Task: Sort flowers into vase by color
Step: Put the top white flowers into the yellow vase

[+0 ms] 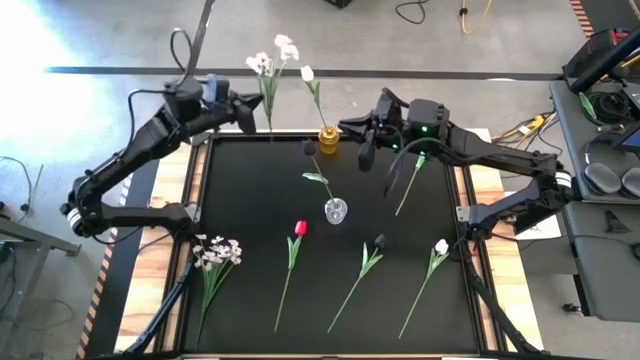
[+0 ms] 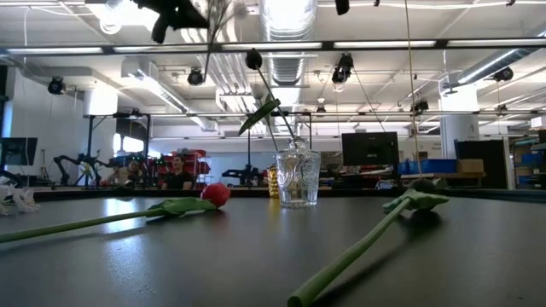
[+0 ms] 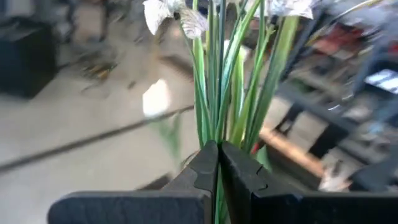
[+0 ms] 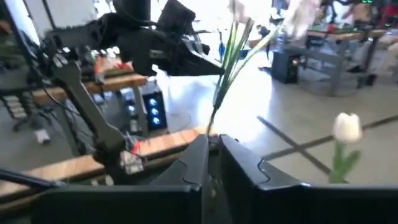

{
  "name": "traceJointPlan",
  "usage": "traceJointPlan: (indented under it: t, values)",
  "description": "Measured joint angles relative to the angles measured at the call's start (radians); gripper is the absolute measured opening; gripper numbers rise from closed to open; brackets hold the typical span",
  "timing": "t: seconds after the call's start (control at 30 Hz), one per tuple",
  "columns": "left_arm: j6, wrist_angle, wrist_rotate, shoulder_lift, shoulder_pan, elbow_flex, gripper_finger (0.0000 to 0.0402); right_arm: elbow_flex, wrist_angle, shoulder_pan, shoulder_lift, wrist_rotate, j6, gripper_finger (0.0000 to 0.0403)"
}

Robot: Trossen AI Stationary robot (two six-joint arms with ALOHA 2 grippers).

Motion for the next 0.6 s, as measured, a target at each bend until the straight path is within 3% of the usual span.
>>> traceJointPlan:
  t: [0.17,0.43,0.6]
  values:
    - [0.034,0.066,0.130,0.061,0.000,0.091,0.0000,0.012,0.056,-0.045,0.059,-0.106,0.064,0.0074]
    - [0.066,0.111,0.339,0.211,-0.001,0.228,0.0000,0.135,0.059,-0.068,0.165,-0.124,0.083,0.0142]
    - [0.060,0.133,0.405,0.282,-0.004,0.306,0.0000,0.216,0.004,-0.107,0.212,-0.127,0.132,0.0177]
